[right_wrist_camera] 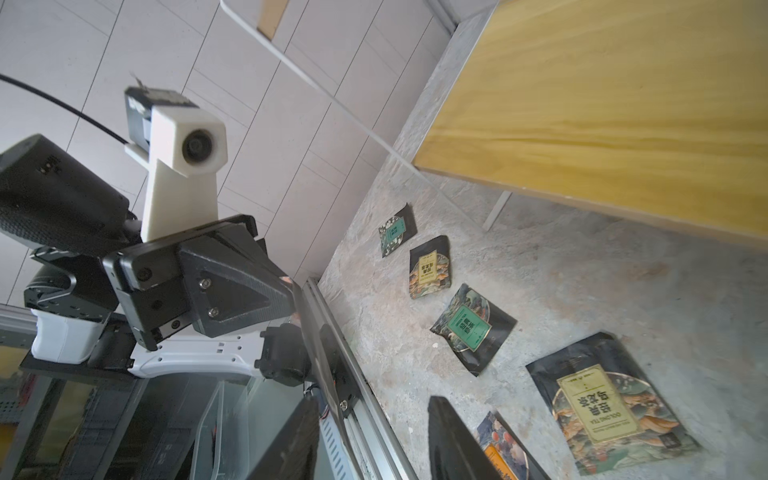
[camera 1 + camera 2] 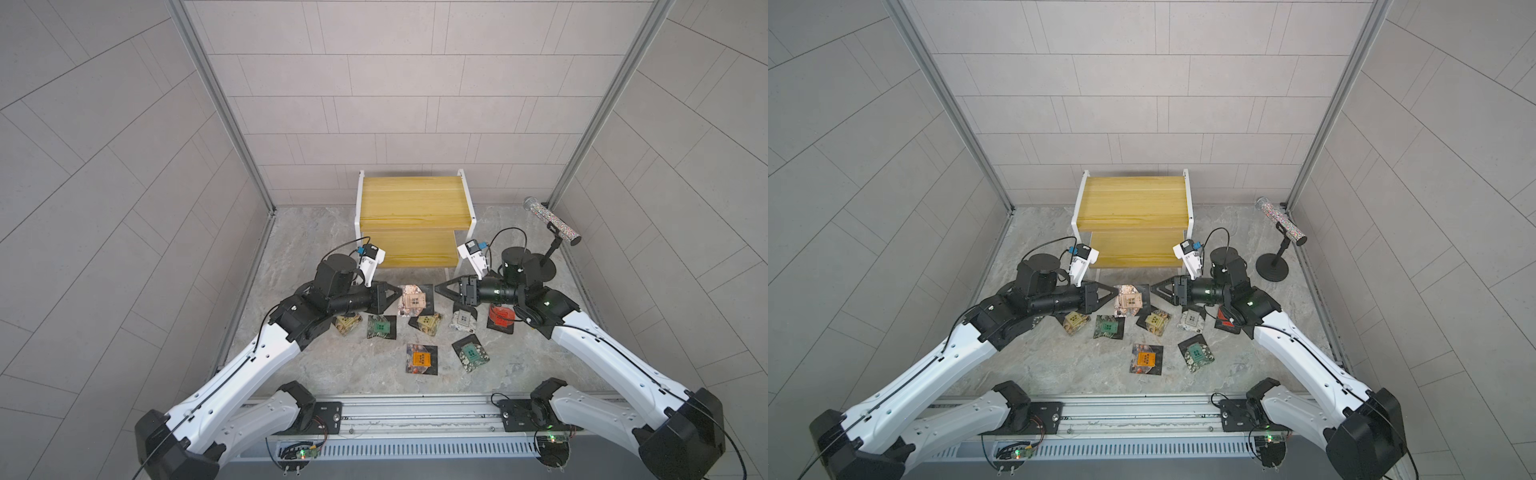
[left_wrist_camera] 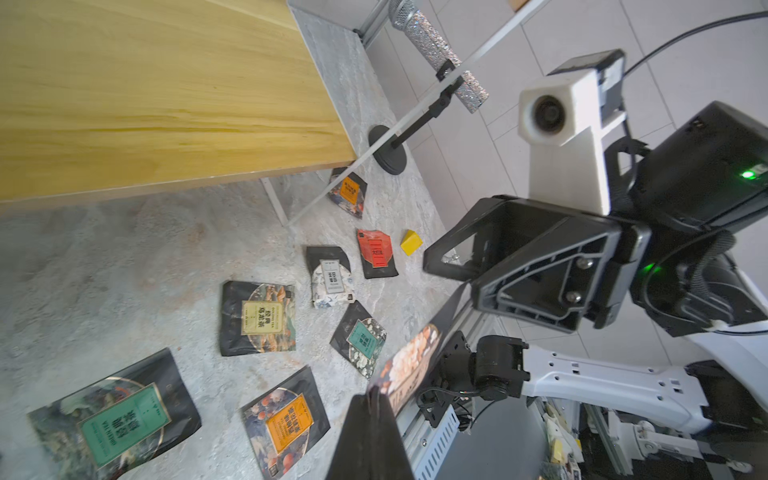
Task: Remove the tea bags from the shelf
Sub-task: Place the tea bag at the center of the board.
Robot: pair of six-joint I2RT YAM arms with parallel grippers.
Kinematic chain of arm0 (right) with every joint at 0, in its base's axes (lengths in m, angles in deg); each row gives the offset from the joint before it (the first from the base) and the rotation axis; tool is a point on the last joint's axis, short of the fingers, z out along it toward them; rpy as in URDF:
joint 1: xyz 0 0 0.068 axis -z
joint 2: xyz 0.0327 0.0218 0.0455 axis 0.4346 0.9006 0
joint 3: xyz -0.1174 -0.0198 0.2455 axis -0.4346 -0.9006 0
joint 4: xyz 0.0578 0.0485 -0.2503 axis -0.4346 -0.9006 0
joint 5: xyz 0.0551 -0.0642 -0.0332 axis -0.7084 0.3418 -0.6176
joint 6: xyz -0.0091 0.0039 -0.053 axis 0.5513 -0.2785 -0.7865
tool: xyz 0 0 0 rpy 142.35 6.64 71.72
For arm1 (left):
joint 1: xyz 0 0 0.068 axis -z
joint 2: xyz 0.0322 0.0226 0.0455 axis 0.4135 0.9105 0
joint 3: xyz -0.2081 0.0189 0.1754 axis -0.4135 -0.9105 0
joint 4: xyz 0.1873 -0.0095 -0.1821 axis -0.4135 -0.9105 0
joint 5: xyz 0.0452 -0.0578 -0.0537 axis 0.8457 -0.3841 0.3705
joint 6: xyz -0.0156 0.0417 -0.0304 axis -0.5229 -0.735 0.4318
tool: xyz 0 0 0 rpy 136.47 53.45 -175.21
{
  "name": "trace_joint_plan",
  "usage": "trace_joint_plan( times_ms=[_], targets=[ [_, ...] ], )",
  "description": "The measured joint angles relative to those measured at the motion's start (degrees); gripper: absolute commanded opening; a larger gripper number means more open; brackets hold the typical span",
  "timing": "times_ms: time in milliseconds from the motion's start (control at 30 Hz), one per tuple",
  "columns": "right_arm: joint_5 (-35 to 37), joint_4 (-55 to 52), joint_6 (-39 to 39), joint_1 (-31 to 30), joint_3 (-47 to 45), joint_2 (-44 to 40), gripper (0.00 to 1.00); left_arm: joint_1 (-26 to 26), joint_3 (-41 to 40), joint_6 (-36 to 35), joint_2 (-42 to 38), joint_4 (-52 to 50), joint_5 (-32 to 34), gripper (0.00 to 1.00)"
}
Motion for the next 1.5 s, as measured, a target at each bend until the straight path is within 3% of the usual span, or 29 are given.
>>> trace_joint_plan(
  times_ms=[233,667,833,1167,1500],
  targets=[
    [1.5,-0.6,-0.2,3.6,0.0,-1.3,0.48,-4.4,0.0,0.4,-4.1,-8.2,7.6,0.00],
    [3.9,-1.8,-0.2,8.2,-1.0,-1.5,0.48,-24.0,-1.1,4.4,-8.1,-23.0,18.0,0.00],
    [4.0,-2.0,-0.4,8.2,-1.3,-1.5,0.48,-27.1,-1.1,4.7,-5.8,-25.6,22.2,0.00],
    [5.1,-2.1,-1.2,8.3,-3.3,-2.1,0.48,-35.7,-1.1,5.0,3.8,-18.6,23.8,0.00],
    [5.7,-2.2,-1.8,8.4,-5.0,-3.2,0.48,-41.3,-0.4,5.1,19.9,-4.4,17.8,0.00]
  ],
)
